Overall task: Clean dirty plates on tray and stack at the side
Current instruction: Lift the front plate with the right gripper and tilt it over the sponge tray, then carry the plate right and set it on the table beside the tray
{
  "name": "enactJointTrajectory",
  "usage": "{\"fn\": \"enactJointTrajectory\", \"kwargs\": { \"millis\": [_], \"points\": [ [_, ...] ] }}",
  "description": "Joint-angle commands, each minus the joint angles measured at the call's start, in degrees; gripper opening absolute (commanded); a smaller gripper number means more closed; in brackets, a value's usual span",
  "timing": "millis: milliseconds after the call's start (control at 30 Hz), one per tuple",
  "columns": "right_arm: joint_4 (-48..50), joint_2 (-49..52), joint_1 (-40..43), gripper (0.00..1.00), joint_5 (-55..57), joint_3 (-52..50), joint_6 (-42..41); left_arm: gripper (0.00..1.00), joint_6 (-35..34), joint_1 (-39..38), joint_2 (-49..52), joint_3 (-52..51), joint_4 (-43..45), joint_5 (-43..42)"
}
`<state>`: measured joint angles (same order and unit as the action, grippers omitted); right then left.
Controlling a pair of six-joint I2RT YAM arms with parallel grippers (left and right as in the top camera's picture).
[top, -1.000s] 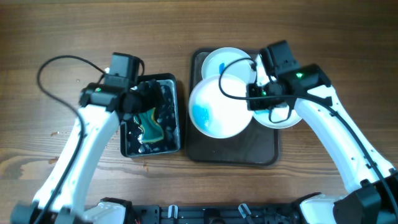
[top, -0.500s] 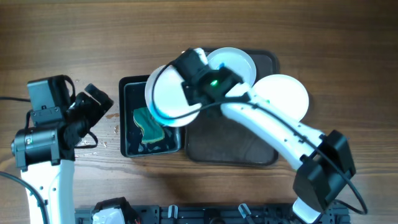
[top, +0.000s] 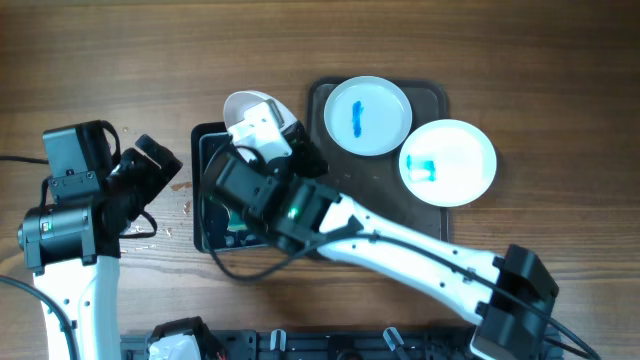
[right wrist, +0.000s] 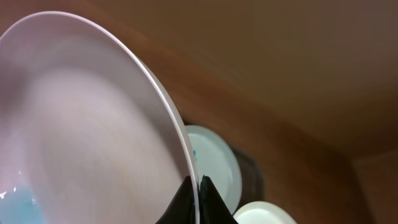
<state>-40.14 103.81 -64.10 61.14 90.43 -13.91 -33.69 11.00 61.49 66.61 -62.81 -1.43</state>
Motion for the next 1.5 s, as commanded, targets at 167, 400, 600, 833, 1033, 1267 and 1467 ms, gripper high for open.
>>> {"fn": "enactJointTrajectory", "kwargs": {
  "millis": [167,400,600,833,1033,1267,1467],
  "points": [
    [1.0,-4.6,-6.7,0.04,14.1,1.6,5.6,1.0,0.3,0.4,0.0,0.9,0.2,0.0],
    [3.6,-4.6,-8.5,0.04,14.8,1.6,11.3,1.0,0.3,0.4,0.0,0.9,0.2,0.0],
    [5.6,-4.6,-8.7,0.04,14.8,1.6,12.5,1.0,0.3,0.4,0.0,0.9,0.2,0.0],
    [5.6,-4.6,-8.7,0.04,14.7,1.6,12.5,1.0,0.3,0.4,0.0,0.9,0.2,0.0],
    [6.7,-4.6,-8.5,0.04,14.7,1.6,14.1,1.0,0.3,0.4,0.0,0.9,0.2,0.0],
    [8.7,-4.6,-7.0,0.04,5.7,1.5,11.6,1.0,0.3,0.4,0.0,0.9,0.2,0.0],
    [16.4,-3.9,-3.7,0.04,12.7,0.9,20.0,1.0,0.3,0.4,0.0,0.9,0.2,0.0]
  ]
}}
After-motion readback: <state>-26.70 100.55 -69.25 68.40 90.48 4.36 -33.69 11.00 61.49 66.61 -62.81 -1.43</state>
